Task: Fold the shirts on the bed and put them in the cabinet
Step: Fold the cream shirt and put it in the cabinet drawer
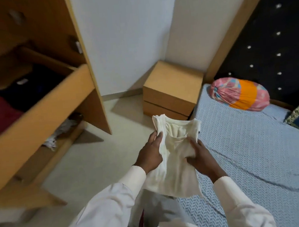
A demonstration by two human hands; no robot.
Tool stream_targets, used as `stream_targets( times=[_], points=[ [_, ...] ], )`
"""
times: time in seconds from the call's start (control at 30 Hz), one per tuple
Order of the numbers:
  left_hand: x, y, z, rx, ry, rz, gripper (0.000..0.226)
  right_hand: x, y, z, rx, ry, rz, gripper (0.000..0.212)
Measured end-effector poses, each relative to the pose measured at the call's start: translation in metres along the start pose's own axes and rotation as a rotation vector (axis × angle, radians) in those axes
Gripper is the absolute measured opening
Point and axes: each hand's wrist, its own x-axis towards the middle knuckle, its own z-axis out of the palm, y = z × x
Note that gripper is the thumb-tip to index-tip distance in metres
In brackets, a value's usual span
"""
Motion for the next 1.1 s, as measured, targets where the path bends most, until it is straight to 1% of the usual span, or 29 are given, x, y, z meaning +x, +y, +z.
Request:
stream_targets(
  times=[0.1,0.23,0.3,0.57,0.7,0.87,1.0,1.1],
  points=[
    [-0.021,0.011,-0.046,-0.011,0.064,-0.032,0.086,0.002,-0.048,-0.019,-0.032,-0.029,-0.068,0.087],
    [-0.043,0.009,-0.103,-0.024,0.216,-0.062,0.085,0.017,-0.118,-0.035,0.016,-0.021,-0.178,0.079],
    [-0.051,0.006,-0.127,-0.025,0.287,-0.05,0.086,0.026,-0.147,-0.038,0.033,-0.014,-0.219,0.077],
    [-0.071,-0.059,-0.242,-0.022,0.585,-0.076,0.088,0.085,-0.293,-0.004,0.025,-0.015,-0.48,0.078],
    [-0.078,-0.094,-0.293,0.009,0.707,-0.098,0.089,0.112,-0.357,0.012,0.001,-0.07,-0.59,0.084],
    [-0.083,-0.129,-0.365,-0.063,0.872,-0.154,0.087,0.16,-0.45,0.017,-0.086,-0.179,-0.756,0.099],
    [-0.079,-0.156,-0.42,-0.07,0.994,-0.193,0.079,0.203,-0.525,0.024,-0.144,-0.264,-0.844,0.098],
    [-0.065,-0.18,-0.452,-0.088,1.064,-0.232,0.078,0.239,-0.568,0.036,-0.163,-0.288,-0.904,0.096]
  ],
)
